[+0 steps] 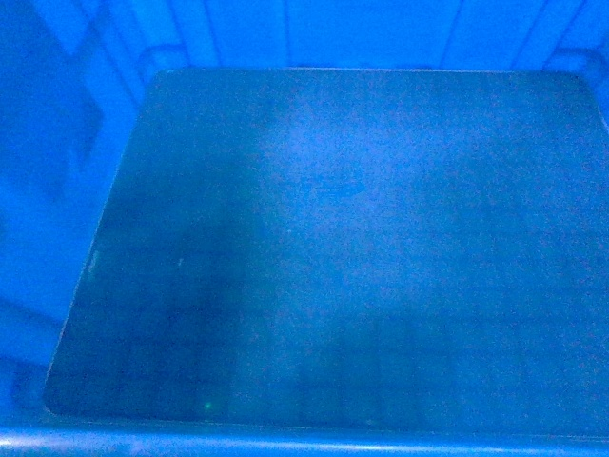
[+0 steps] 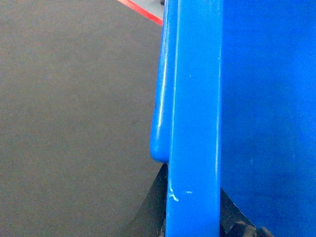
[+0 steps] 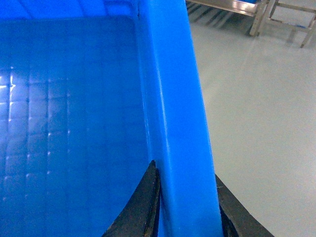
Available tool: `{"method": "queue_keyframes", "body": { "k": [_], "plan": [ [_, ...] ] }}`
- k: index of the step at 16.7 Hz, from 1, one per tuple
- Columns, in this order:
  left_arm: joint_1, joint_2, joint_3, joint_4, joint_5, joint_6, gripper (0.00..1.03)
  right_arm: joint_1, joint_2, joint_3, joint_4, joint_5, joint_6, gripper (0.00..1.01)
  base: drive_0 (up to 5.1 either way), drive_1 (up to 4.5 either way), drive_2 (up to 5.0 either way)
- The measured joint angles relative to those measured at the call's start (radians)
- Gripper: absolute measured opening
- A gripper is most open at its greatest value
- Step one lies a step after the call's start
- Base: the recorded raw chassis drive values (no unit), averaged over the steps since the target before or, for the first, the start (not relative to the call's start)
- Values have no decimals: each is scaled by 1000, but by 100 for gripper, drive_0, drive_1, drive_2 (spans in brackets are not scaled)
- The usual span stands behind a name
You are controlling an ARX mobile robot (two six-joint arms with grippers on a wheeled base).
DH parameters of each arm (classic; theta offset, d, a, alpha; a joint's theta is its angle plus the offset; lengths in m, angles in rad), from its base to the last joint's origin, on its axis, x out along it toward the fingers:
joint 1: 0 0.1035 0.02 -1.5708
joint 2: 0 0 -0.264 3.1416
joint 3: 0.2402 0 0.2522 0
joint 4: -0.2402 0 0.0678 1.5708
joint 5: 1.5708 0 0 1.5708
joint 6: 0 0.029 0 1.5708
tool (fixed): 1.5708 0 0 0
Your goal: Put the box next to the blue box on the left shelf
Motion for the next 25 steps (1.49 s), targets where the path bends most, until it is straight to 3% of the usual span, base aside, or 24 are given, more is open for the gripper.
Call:
{"method": "queue_keyframes", "body": {
  "k": [25],
  "plan": [
    [0,0,0,0,0,0,9,0,0,0,0,0,0,17,-148,-148,-148]
  ]
}}
